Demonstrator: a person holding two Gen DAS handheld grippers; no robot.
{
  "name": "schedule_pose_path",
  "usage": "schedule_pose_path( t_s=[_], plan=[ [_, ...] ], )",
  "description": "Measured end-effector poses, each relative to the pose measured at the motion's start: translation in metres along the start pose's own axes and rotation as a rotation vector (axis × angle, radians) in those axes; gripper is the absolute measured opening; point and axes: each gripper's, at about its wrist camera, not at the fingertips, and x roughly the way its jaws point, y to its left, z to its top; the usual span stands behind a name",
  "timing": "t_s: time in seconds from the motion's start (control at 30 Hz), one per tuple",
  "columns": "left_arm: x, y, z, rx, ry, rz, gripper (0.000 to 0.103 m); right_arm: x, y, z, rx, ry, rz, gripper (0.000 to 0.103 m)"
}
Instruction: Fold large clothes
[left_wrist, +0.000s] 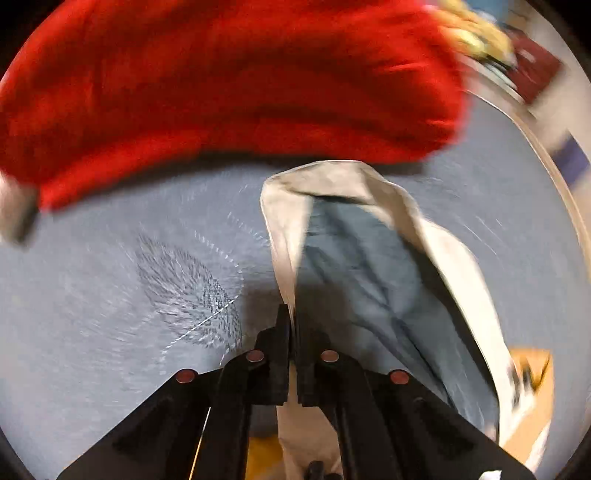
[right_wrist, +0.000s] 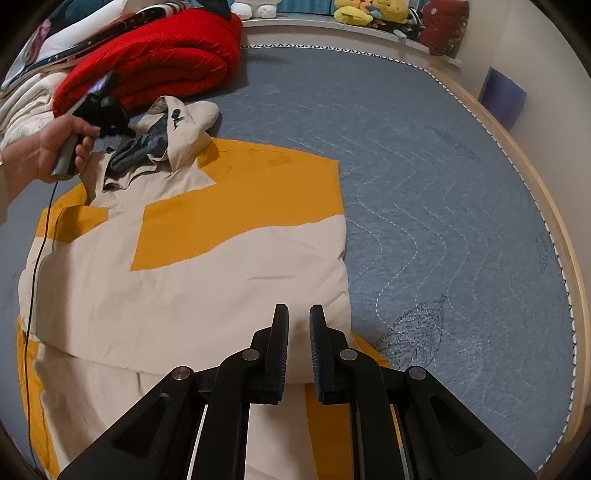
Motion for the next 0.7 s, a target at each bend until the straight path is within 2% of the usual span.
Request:
schedule_pose_path(
  t_s=[0.1, 0.2, 0.23, 0.27, 0.3, 0.4, 0.47, 0.57, 0.63, 0.7],
  plan=[
    [-0.059, -0.024, -0.030, 0.098, -0.094, -0.023, 0.000, -0.006, 0.004, 0.002, 0.012, -0.011, 0.020, 0.013],
    [-0.129, -0.051, -0.080, 0.249, -0.210, -0.040, 0.000, -0.016, 0.012, 0.003, 0.003, -0.029, 0.036, 0.013],
    [-0.157, -0.063, -0.111, 0.314, -0.244, -0.046, 0.000, -0.019, 0.013, 0.004, 0.003, -0.034, 0.041, 0.013],
    [-0.170, -0.071, -0.129, 0.347, -0.257, -0.047, 0.000, -0.024, 0.015, 0.004, 0.004, -0.042, 0.049, 0.013],
    [-0.190, -0.078, -0.161, 0.384, -0.265, -0.055, 0.001, -0.027, 0.017, 0.004, 0.005, -0.049, 0.056, 0.013],
    [-0.218, -0.087, -0.238, 0.428, -0.240, -0.058, 0.001, -0.041, 0.022, 0.004, 0.004, -0.074, 0.080, 0.013],
    [-0.223, -0.084, -0.280, 0.423, -0.192, -0.069, 0.001, -0.050, 0.025, 0.002, 0.007, -0.088, 0.096, 0.013],
    [-0.230, -0.076, -0.336, 0.344, -0.088, -0.099, 0.001, -0.062, 0.030, 0.001, 0.012, -0.110, 0.121, 0.013],
    [-0.240, -0.066, -0.350, 0.272, -0.058, -0.082, 0.001, -0.068, 0.033, -0.001, 0.016, -0.121, 0.136, 0.013],
    [-0.255, -0.050, -0.358, 0.134, -0.067, -0.110, 0.002, -0.070, 0.036, -0.002, 0.023, -0.125, 0.158, 0.013]
  ],
)
